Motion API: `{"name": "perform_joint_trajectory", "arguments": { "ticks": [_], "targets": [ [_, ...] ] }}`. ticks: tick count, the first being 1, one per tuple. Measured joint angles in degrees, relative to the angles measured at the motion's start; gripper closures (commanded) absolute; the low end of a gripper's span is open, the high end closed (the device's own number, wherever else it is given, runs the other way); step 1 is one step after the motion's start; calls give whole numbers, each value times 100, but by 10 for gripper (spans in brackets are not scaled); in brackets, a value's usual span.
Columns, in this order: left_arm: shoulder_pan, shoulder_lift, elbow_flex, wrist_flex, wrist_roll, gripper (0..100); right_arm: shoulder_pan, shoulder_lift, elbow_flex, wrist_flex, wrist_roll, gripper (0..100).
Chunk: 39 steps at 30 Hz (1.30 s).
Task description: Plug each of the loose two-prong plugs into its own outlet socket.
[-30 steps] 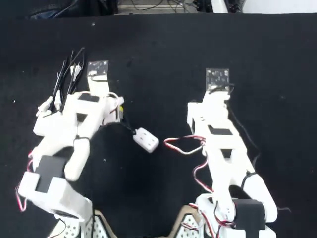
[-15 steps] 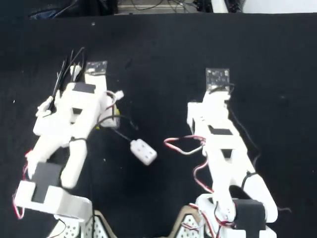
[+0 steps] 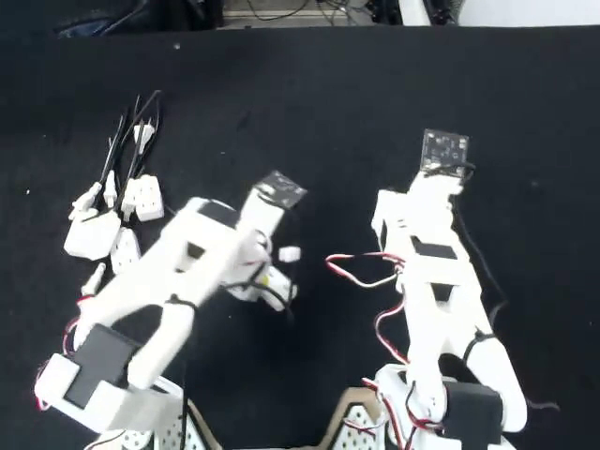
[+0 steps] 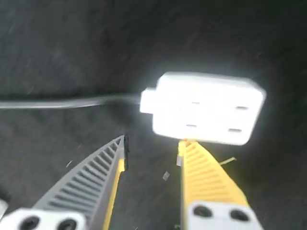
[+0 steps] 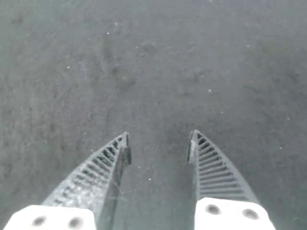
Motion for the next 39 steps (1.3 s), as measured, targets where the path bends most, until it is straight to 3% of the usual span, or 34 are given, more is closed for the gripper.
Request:
{"name": "perform_joint_trajectory", "arguments": {
  "ticks": [8,13,18,22,27,33,39],
  "targets": [
    [369,0,290,-1916,1310,811,9,-26,0,26,-18,811],
    [440,9,290,-2488,1916,811,9,-26,0,26,-18,811],
    [404,-79,149,-1811,1855,811,9,-26,0,26,-18,811],
    [-97,-264,-264,-1046,1688,812,9,-26,0,26,-18,811],
    [-1073,-88,-325,-1433,1723,812,9,-26,0,26,-18,811],
    [-1987,1099,-703,-1829,2338,815,9,-26,0,26,-18,811],
    [-2189,1591,-1802,-105,2426,815,9,-26,0,26,-18,811]
  ]
}}
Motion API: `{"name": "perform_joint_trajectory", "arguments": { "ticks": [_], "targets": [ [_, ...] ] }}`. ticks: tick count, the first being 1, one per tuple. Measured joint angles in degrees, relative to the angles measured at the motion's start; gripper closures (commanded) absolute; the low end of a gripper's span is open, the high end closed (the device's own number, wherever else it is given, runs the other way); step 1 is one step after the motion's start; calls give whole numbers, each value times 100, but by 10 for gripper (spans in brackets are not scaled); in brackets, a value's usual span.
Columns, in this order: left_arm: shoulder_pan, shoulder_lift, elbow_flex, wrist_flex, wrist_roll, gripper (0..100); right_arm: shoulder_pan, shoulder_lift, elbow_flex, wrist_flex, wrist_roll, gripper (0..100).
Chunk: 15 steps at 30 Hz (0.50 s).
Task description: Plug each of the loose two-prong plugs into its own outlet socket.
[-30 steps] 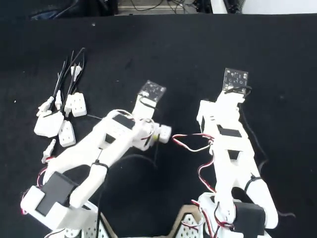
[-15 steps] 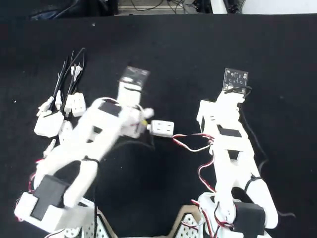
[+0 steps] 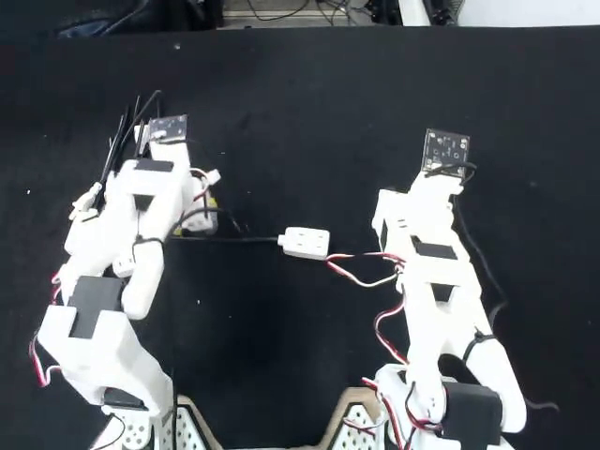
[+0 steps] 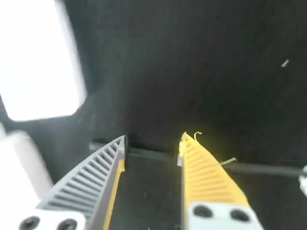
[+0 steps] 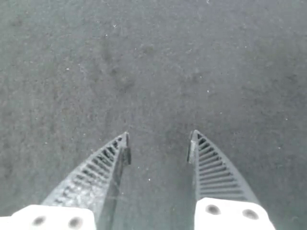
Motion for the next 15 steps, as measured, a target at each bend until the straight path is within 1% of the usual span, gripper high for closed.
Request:
{"name": "perform_joint_trajectory", "arguments": {
  "ticks": [2,5,10,15],
  "targets": [
    [-9,9,-114,422,-79,816,0,0,0,0,0,811],
    [-149,9,-132,589,-316,816,0,0,0,0,0,811],
    [-659,9,-149,721,-712,816,0,0,0,0,0,811],
    [-1248,-431,-870,1521,-1143,816,0,0,0,0,0,811]
  ]
}}
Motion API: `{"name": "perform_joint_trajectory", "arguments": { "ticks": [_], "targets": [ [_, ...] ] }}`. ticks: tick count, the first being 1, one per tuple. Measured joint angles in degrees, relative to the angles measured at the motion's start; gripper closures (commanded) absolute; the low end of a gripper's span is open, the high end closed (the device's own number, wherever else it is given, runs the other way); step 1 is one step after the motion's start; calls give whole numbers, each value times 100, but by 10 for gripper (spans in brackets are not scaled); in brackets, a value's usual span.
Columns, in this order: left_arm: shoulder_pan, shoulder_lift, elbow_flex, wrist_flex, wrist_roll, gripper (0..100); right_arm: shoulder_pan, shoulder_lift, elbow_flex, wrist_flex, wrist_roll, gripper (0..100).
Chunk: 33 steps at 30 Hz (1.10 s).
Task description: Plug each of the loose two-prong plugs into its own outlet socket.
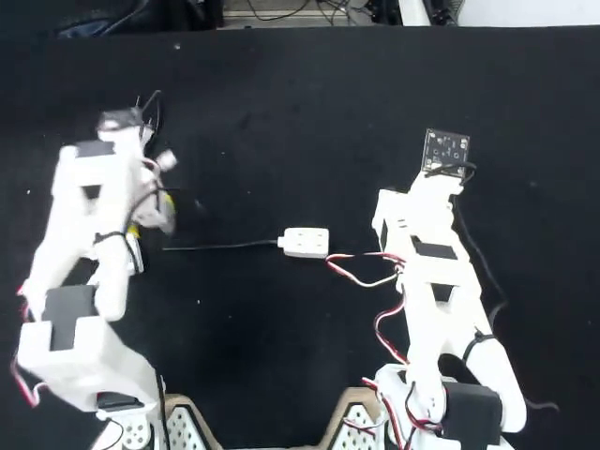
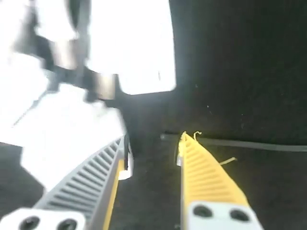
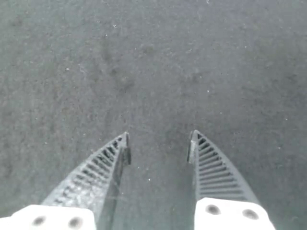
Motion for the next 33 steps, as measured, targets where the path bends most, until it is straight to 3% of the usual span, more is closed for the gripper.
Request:
{"name": "perform_joint_trajectory", "arguments": {
  "ticks": [11,16,21,27,33],
  "targets": [
    [-1275,123,-1451,475,-1846,816,0,0,0,0,0,811],
    [-1618,527,-1758,554,-2295,816,0,0,0,0,0,811],
    [-1776,527,-2101,1248,-3095,816,0,0,0,0,0,811],
    [-1451,519,-2382,1275,-2831,812,-149,0,0,0,0,811],
    [-598,554,-2084,308,-2321,811,-158,0,0,0,0,811]
  ]
}}
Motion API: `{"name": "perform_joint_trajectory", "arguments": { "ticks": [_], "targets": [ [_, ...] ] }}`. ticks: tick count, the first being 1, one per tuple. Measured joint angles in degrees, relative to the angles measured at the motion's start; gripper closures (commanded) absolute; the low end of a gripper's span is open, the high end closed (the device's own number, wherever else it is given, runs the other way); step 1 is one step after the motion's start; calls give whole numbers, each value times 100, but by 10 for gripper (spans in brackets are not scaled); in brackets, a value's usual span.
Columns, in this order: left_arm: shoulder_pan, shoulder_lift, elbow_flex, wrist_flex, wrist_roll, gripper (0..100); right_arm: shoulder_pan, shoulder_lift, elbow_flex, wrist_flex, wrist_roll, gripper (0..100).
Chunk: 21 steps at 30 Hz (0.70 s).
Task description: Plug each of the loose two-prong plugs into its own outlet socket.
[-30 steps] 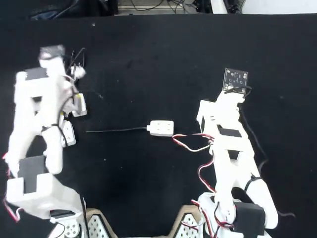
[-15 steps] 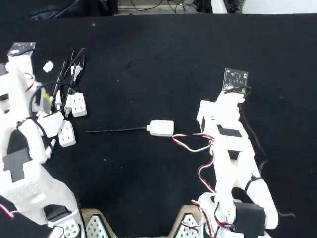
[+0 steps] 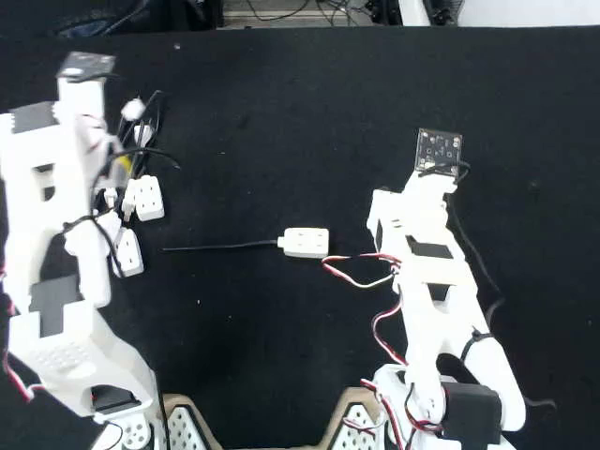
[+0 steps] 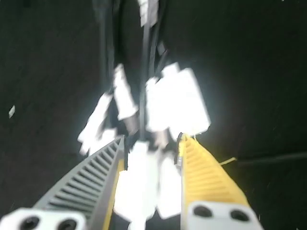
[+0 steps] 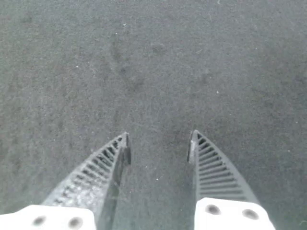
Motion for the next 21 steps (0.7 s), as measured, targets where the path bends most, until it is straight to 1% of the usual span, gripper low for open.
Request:
{"name": "perform_joint_trajectory", "arguments": {
  "ticks": [3,6,9,11,15,21],
  "targets": [
    [246,167,290,-633,44,811,9,0,0,0,0,811],
    [264,571,334,-1116,44,811,0,0,0,0,0,811],
    [220,1108,290,-1266,62,811,-9,0,0,0,0,810],
    [149,1354,53,-1160,88,811,-9,0,0,0,0,810],
    [18,1829,-677,-607,88,811,-9,0,0,0,0,810],
    [-220,2532,-1732,18,97,813,-9,0,0,0,0,810]
  ]
}}
